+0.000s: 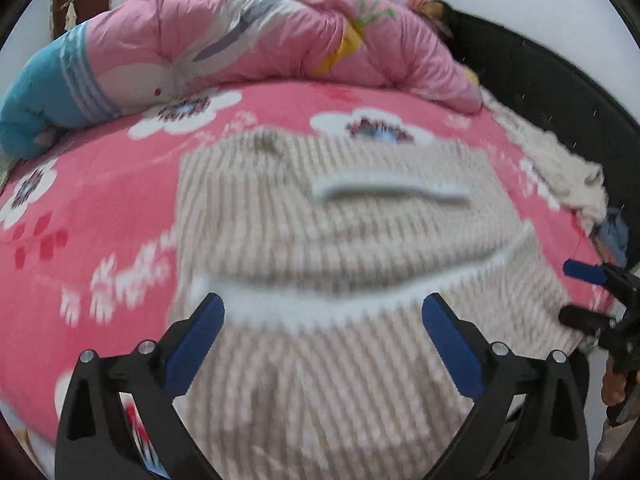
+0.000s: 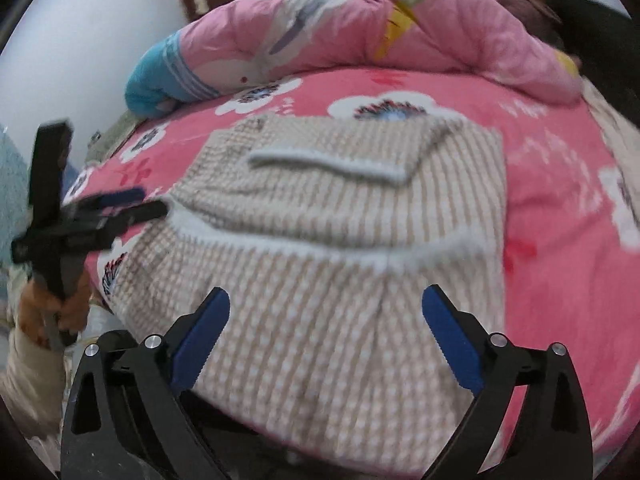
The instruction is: Fold large clothes
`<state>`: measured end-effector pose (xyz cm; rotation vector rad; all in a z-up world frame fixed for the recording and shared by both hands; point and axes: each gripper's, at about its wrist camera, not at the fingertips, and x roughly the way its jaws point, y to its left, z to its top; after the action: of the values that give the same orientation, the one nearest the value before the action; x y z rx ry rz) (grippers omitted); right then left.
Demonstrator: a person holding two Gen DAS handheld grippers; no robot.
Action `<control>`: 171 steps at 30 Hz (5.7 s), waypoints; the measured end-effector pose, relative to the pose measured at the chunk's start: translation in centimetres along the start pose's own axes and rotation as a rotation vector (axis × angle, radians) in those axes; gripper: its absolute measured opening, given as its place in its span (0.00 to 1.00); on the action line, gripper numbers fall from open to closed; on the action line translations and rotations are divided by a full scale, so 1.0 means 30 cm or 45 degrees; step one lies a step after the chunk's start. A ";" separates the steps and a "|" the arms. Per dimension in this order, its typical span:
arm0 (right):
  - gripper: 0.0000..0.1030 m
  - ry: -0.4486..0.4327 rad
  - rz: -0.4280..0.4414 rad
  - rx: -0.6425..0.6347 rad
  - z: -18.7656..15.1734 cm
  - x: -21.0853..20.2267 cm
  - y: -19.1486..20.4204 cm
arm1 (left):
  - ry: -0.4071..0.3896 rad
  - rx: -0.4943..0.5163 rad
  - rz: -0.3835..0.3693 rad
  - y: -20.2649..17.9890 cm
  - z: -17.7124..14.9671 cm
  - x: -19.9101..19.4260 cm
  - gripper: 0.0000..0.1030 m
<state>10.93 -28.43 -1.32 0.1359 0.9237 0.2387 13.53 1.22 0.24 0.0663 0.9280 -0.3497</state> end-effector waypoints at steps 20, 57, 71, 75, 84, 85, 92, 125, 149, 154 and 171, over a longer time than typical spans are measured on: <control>0.92 0.007 -0.088 0.015 -0.192 0.136 -0.023 | 0.096 -0.051 0.231 -0.062 -0.213 0.145 0.96; 0.92 0.024 -0.091 0.029 -0.196 0.141 -0.026 | 0.041 -0.053 0.231 -0.061 -0.236 0.141 0.96; 0.92 0.024 -0.090 0.028 -0.197 0.141 -0.026 | 0.041 -0.053 0.230 -0.058 -0.237 0.136 0.96; 0.92 0.024 -0.089 0.027 -0.196 0.141 -0.027 | 0.041 -0.053 0.229 -0.058 -0.237 0.137 0.96; 0.92 0.024 -0.090 0.027 -0.196 0.141 -0.026 | 0.040 -0.052 0.229 -0.058 -0.238 0.137 0.96; 0.92 0.024 -0.090 0.028 -0.196 0.141 -0.025 | 0.040 -0.052 0.229 -0.059 -0.238 0.137 0.96; 0.92 0.024 -0.090 0.027 -0.196 0.141 -0.026 | 0.037 -0.053 0.229 -0.059 -0.240 0.136 0.96; 0.86 -0.010 0.017 0.002 -0.148 0.203 0.028 | -0.222 -0.161 0.085 0.247 -0.229 0.005 0.61; 0.86 -0.005 -0.001 -0.007 -0.157 0.200 0.030 | -0.017 -0.345 -0.221 0.374 -0.105 0.180 0.39; 0.86 -0.011 0.003 -0.007 -0.156 0.202 0.028 | -0.020 -0.292 -0.301 0.337 -0.134 0.128 0.39; 0.81 -0.024 0.009 -0.008 -0.177 0.155 0.024 | 0.011 -0.088 0.152 0.203 -0.168 0.148 0.39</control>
<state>9.27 -26.44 -7.92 0.1357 0.9035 0.2463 14.03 6.80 -6.87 0.0597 0.9393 -0.2071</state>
